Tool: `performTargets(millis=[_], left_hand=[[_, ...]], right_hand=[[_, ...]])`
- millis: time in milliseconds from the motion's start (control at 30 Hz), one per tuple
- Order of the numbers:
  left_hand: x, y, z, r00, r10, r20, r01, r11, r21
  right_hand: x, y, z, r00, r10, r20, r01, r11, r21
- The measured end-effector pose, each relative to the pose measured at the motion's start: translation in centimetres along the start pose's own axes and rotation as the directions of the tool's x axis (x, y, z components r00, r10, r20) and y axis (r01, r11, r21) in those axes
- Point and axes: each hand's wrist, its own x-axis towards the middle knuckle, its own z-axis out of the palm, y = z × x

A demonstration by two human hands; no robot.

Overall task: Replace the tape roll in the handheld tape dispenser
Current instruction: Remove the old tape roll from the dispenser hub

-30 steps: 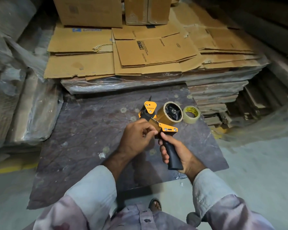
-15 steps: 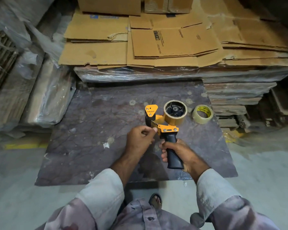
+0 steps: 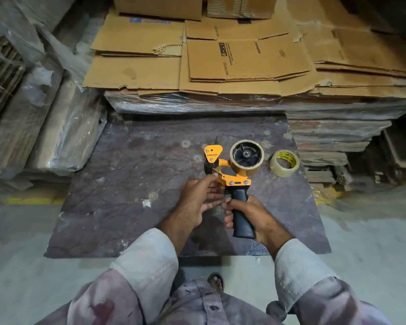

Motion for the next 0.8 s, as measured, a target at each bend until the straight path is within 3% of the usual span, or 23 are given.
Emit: performTargets(millis=[133,233,367,467,633,733,800], left_hand=[[0.4,-0.5,0.0,0.998,-0.054,0.031,0.055,0.997,-0.06],[1.3,-1.5,-0.4,0.997,-0.068,0.028,0.068,0.998,0.0],[2.3,-3.0,-1.2,0.996,-0.092,0.016,0.091,0.994,0.062],[2.9,-4.5,-2.0,0.998,-0.065,0.007,0.064,0.989,0.136],[3.0,-7.3,-2.9,0.977,0.214,-0.005,-0.202,0.931,0.304],[3.1,-8.8,-3.6,0.908,0.419,-0.01,-0.356,0.783,0.509],[3.1,-9.3,-4.1,0.825,0.565,0.022,-0.455,0.641,0.618]], right_hand=[[0.0,-0.3,-0.3,0.996,0.086,0.029,-0.082,0.988,-0.135],[0.3,-0.7,0.0,0.988,0.142,-0.059,-0.15,0.974,-0.17],[1.3,0.7,0.1,0.975,0.028,-0.222,-0.094,0.951,-0.296],[2.0,2.4,0.0,0.972,0.04,-0.23,-0.118,0.935,-0.334],[2.3,3.8,0.0,0.957,0.206,-0.206,-0.239,0.959,-0.15],[2.2,4.2,-0.1,0.944,0.246,-0.22,-0.272,0.957,-0.096],[2.1,4.2,-0.2,0.94,0.257,-0.224,-0.283,0.954,-0.094]])
